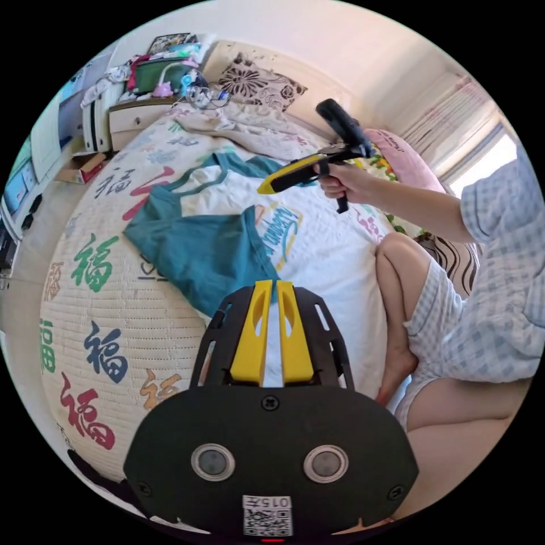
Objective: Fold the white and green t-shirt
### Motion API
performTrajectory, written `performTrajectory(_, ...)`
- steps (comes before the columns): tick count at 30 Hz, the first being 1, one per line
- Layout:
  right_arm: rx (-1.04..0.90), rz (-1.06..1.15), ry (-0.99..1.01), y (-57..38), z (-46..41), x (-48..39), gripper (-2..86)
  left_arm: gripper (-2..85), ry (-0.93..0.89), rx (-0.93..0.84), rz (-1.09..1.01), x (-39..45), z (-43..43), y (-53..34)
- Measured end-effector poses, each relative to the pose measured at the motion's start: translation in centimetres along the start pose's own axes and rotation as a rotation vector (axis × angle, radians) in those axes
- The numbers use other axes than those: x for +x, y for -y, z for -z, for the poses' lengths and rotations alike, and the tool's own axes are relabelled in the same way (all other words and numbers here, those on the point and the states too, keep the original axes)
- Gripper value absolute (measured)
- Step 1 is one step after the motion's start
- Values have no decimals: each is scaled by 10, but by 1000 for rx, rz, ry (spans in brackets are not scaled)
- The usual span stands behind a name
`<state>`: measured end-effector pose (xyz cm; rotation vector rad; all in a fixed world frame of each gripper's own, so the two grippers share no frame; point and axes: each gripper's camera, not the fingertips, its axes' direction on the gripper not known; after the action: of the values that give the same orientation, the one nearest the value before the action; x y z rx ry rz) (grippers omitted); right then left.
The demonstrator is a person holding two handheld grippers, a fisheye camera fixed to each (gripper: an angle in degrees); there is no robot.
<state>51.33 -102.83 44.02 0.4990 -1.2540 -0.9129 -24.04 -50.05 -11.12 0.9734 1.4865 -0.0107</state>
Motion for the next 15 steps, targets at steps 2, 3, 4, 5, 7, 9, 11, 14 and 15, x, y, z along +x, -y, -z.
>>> performTrajectory(2, -76, 24, 8, -2, -9, -3, 46, 7, -20, -85, 10, -6, -28, 17)
performTrajectory(3, -149, 20, -30, -6, -18, -2, 38, 8, -13, -146, 8, -7, -49, 25)
performTrajectory(4, -187, 16, -64, -9, -22, -1, 34, 8, 5, -177, 7, -8, -60, 28)
performTrajectory(5, -231, 0, -118, -18, -25, 5, 15, 9, 33, -223, 9, -8, -79, 33)
performTrajectory(7, -188, -60, -64, -34, -6, 18, -1, 11, 16, -202, 27, -6, -88, 43)
performTrajectory(9, -155, -133, -50, -62, 30, 35, -7, 15, 1, -278, -3, 1, -97, 68)
performTrajectory(11, -62, -149, -44, -92, 69, 49, -7, 21, -10, -318, -59, 7, -99, 94)
performTrajectory(14, 114, -291, -177, -149, 140, 90, 4, 42, 11, -323, -185, 21, -97, 161)
performTrajectory(15, 182, -378, -256, -173, 166, 113, 12, 52, 34, -322, -243, 28, -101, 196)
